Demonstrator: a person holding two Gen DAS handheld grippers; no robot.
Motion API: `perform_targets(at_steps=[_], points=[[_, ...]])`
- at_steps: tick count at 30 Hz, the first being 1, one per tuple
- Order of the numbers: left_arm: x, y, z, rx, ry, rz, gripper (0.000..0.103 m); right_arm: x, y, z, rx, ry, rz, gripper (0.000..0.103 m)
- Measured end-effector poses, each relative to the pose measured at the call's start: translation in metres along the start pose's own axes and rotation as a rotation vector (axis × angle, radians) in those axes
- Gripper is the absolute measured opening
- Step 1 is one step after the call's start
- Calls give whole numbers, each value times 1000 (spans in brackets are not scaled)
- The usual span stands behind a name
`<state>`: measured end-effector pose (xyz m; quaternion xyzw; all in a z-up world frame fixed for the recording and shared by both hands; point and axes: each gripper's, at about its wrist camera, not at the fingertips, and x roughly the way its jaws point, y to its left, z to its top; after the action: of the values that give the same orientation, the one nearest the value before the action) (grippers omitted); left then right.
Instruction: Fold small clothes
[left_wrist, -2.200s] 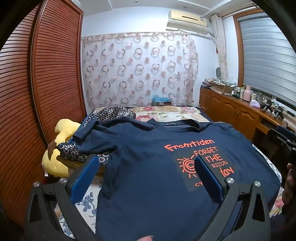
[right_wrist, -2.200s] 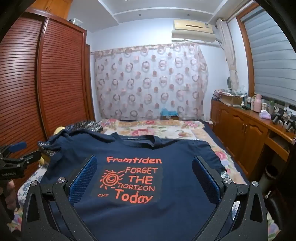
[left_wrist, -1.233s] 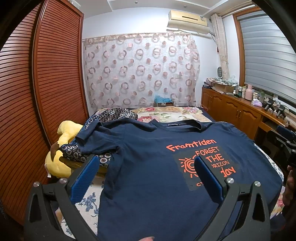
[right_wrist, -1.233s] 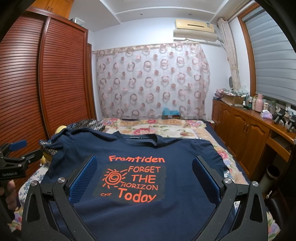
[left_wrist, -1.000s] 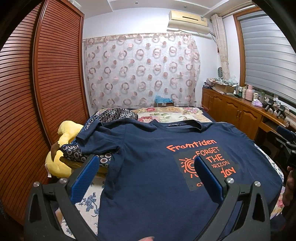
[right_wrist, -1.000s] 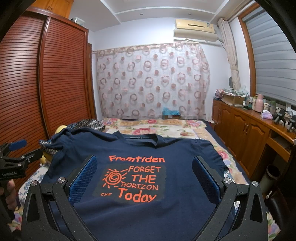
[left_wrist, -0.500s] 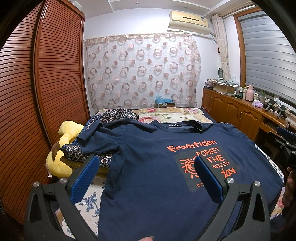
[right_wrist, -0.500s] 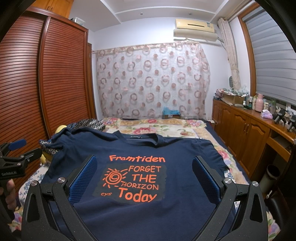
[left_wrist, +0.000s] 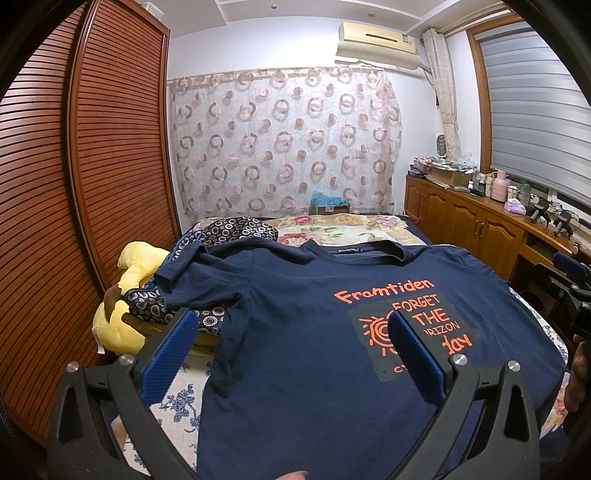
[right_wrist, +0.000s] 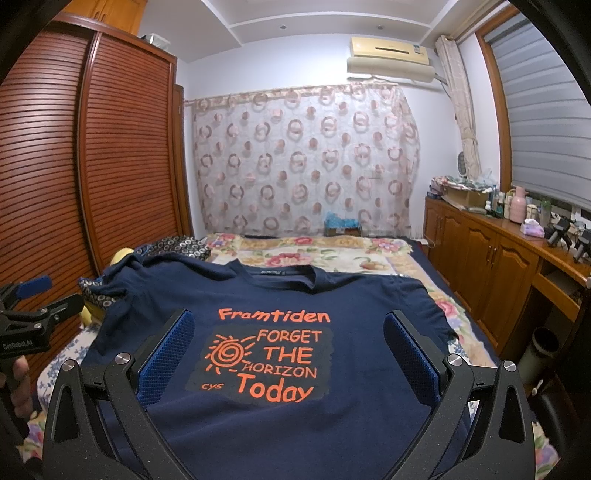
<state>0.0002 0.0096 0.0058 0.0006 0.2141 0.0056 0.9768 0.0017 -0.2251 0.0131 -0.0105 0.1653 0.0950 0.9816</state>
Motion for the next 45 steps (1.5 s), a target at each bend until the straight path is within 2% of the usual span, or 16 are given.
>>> perform_targets(at_steps=[26,28,38,45], points=[[0,-1,0,3,-2,3,103,-2,-1,1,0,3,1,103],[0,-1,0,3,-1,2,103,0,1,-7,-1,8,2,103],[20,34,-8,-10,49,-3,103,21,9,-14,-5,67,43,103],[39,46,-16,11,108,5,103,39,15,-19,-19,120,85,103]])
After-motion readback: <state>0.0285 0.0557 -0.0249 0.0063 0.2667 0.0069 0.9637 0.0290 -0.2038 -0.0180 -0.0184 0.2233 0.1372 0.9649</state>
